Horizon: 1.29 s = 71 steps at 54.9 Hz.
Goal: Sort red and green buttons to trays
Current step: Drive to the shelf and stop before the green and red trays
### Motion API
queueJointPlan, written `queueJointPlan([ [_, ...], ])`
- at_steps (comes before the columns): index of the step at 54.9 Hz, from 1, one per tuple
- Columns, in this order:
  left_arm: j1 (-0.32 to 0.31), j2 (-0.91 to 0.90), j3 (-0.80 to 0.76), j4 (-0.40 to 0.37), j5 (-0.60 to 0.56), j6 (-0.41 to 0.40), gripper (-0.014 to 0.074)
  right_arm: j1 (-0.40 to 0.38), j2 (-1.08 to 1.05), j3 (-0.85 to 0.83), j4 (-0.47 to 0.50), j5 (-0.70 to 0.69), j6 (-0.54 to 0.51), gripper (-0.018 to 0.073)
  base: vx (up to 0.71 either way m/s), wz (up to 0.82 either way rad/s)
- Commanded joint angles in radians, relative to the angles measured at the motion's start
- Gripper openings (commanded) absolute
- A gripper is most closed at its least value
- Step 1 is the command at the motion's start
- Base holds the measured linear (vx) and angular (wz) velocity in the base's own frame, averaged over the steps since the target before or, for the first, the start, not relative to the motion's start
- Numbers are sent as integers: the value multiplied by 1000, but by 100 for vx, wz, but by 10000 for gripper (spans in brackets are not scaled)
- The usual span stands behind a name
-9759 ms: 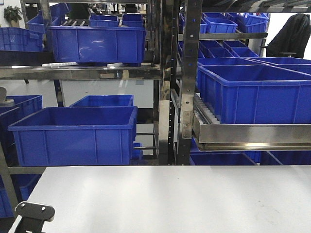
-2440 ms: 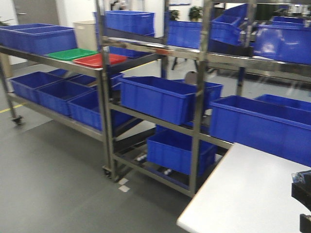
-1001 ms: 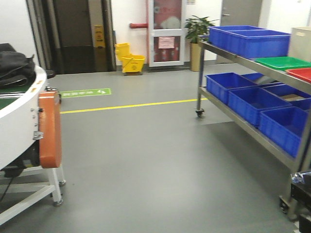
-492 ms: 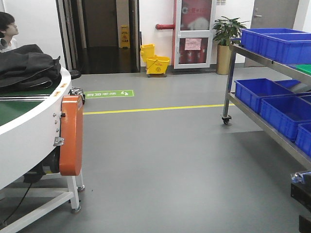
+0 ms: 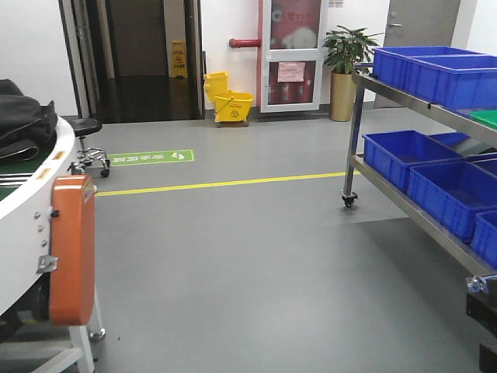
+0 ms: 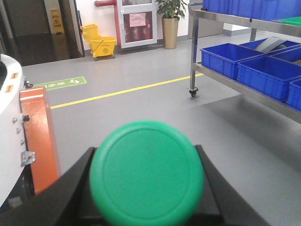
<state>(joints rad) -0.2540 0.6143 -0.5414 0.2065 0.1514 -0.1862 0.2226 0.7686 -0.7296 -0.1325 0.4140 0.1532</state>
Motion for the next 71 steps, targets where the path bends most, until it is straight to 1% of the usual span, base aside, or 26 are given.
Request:
queueJointPlan([
  [1,-2,-2,-28,-4,-91,-5,0,-5,-8,-31,-11,-88,0,-9,43,-8],
  [71,-2,-2,-28,-4,-90,-5,0,-5,-8,-31,-11,-88,0,-9,45,-7],
])
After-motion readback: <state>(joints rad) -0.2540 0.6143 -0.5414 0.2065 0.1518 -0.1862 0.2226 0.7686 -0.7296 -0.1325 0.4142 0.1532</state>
